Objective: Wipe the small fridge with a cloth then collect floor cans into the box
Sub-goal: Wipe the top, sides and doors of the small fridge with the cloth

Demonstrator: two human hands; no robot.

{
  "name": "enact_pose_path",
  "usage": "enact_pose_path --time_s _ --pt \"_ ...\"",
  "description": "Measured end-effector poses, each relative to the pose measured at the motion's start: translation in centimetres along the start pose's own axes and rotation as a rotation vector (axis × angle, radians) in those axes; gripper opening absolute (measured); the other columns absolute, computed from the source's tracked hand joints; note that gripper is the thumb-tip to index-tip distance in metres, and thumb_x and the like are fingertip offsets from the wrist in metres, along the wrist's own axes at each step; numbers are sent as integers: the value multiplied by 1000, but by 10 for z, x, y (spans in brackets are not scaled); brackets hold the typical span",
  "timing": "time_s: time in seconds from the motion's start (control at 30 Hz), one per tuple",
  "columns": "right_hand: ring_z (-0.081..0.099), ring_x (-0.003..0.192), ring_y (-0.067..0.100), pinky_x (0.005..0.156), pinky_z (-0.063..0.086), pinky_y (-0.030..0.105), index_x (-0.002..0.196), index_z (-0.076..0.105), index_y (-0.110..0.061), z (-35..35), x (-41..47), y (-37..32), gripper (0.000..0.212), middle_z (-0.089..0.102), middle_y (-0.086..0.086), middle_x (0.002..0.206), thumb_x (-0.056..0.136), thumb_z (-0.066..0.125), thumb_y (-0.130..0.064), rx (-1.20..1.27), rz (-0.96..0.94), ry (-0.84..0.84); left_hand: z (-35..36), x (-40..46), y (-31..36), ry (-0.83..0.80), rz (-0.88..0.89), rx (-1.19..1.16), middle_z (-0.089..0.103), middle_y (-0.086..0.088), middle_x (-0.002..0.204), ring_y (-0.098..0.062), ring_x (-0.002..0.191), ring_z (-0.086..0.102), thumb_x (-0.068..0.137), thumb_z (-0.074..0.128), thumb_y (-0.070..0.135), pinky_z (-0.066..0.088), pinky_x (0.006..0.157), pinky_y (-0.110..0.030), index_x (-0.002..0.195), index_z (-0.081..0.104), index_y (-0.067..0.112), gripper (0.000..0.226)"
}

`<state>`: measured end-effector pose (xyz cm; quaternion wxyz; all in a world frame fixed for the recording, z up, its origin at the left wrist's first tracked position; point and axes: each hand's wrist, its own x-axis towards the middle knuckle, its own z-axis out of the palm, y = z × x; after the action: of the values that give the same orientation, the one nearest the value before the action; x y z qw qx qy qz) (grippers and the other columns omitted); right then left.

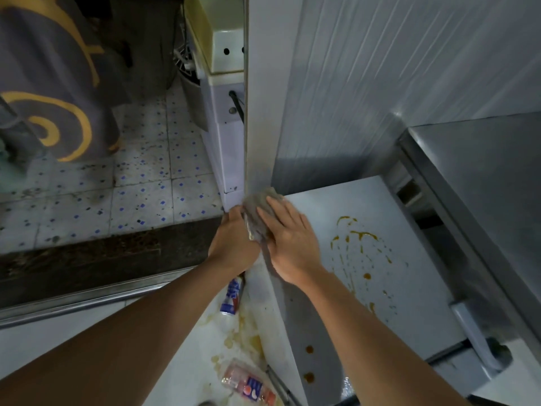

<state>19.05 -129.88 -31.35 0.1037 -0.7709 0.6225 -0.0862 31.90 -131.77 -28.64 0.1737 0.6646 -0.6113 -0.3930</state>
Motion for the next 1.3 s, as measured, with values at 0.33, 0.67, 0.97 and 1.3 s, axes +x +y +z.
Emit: enact_pose_path --time_s 0.33,0.67,0.97,1.3 --pt "-4 146 24 118 3 43 149 15 -25 -5 20 12 61 2 -1 159 93 38 -32 -43 30 -77 9 33 16 -104 -40 113 48 -14 135 -30 120 50 81 64 16 43 101 -43 137 35 11 63" --pt "5 145 27 116 13 46 149 15 -20 -35 29 140 58 7 4 158 95 36 -26 -165 450 1 5 38 15 -201 -148 100 45 -11 131 -30 119 47 80 64 6 41 100 -38 136 30 18 66" --pt "4 146 21 116 12 39 149 18 -24 -13 2 69 56 9 -5 159 96 34 -24 -95 62 -2 24 24 32 -15 122 618 12 3 155 -24 142 11 79 57 17 17 112 -47 143 27 21 71" --pt "22 137 38 108 27 49 146 18 -14 -47 35 190 55 15 13 154 95 38 -25 -21 566 81 71 37 52 -146 128 541 -12 7 159 -21 146 -12 88 51 46 7 117 -44 149 4 28 79"
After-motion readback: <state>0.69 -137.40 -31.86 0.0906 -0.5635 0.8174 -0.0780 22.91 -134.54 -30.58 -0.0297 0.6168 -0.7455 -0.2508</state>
